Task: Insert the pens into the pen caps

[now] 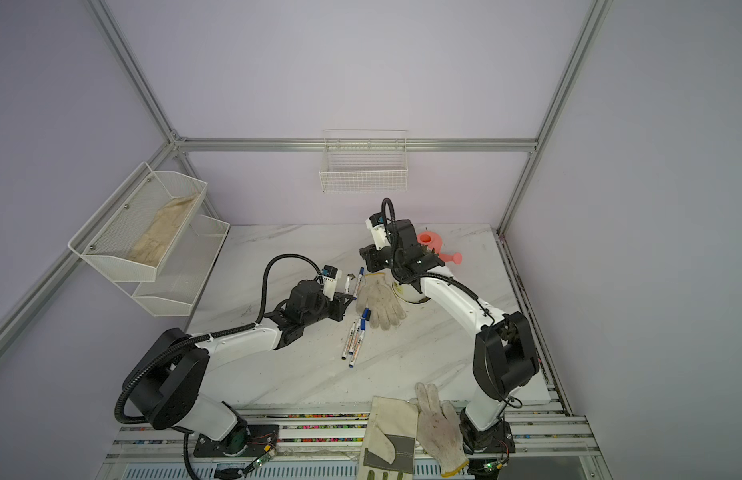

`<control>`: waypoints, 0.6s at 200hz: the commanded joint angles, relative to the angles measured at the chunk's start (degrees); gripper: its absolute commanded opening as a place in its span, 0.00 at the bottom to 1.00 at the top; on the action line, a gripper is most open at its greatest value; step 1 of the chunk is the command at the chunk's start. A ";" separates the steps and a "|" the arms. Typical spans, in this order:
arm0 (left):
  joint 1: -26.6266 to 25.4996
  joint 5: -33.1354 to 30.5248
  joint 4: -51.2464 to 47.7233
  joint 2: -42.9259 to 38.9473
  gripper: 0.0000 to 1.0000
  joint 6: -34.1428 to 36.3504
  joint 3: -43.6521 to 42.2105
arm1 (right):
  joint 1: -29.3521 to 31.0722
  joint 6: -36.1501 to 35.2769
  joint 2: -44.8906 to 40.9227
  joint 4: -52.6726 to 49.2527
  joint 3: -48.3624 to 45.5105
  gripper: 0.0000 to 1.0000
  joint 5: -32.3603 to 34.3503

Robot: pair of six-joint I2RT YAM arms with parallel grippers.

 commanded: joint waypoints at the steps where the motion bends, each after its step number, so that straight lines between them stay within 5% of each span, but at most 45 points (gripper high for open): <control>1: -0.60 1.68 2.11 0.55 0.00 1.99 4.43 | -1.02 3.27 -0.46 6.70 -3.23 0.00 -9.66; 120: -2.57 2.64 6.95 1.90 0.00 2.03 7.37 | -1.16 2.33 0.73 5.66 -4.53 0.00 -13.86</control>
